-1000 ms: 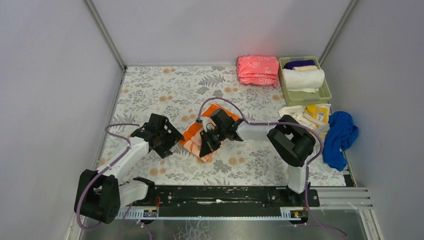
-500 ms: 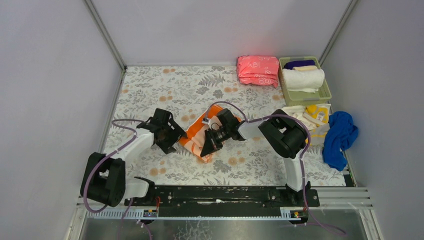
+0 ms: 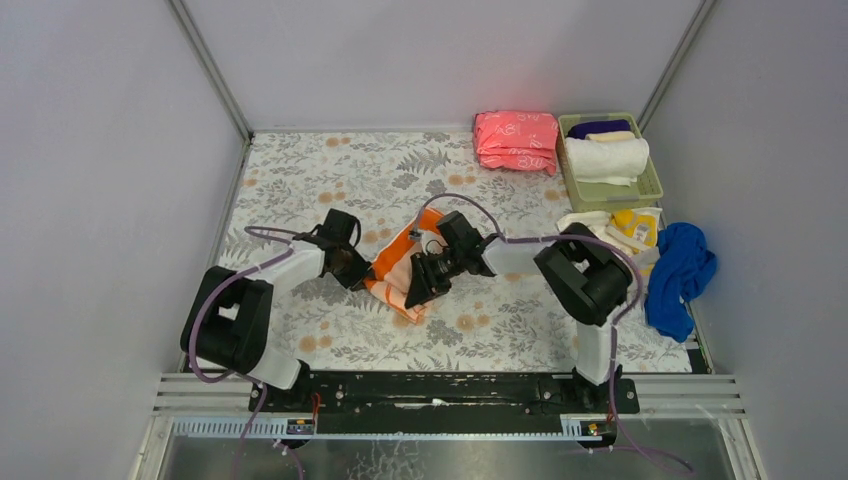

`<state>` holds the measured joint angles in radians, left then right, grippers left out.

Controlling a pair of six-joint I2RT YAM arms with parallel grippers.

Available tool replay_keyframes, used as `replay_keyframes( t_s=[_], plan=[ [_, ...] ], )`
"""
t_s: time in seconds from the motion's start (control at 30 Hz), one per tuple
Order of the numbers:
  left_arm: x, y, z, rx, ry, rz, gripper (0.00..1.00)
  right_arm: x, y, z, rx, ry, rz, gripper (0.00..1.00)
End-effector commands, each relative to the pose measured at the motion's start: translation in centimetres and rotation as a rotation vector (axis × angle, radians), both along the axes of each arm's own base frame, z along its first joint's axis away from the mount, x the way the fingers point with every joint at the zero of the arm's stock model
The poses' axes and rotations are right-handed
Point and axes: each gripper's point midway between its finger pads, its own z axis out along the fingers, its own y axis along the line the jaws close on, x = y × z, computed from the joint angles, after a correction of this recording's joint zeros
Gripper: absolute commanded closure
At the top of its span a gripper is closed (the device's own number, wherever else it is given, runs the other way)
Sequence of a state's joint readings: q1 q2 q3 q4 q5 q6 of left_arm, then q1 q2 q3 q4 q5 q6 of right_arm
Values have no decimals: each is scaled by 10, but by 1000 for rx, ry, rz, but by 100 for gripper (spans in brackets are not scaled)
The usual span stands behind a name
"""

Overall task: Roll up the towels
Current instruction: Roll the towel at the center of the board.

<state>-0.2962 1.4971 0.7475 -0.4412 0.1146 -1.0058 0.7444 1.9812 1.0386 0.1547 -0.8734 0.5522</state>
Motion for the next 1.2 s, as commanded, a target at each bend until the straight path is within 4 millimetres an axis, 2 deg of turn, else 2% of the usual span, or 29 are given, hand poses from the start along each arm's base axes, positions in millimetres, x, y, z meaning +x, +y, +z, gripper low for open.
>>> replay_keyframes(
  t_s=[0.0,0.17,0.43,0.57,0.7,0.93,0.97,1.1,1.17],
  plan=[
    [4,8,-6,76,3,-16,79,9,-10,26,-122,-295,1,56],
    [-1,8,-5,108,31,-33,79,12,-19,39,-302,-617,5,44],
    [-3,7,-5,120,48,-38,78,7,-1,51,-463,-1035,21,35],
    [-2,7,-4,131,49,-41,78,1,6,37,-538,-1138,69,30],
    [-2,6,-3,132,51,-45,78,-2,13,22,-597,-1227,109,31],
    [-4,6,-6,142,58,-46,77,-8,17,-1,-702,-1336,194,44],
    [-5,5,-7,142,60,-48,77,-9,18,-4,-717,-1333,210,49],
    [-5,6,-5,145,51,-50,73,-21,22,-5,-641,-1274,243,86],
    [-5,9,-2,153,44,-46,68,-31,25,-2,-550,-1188,260,96]
  ],
)
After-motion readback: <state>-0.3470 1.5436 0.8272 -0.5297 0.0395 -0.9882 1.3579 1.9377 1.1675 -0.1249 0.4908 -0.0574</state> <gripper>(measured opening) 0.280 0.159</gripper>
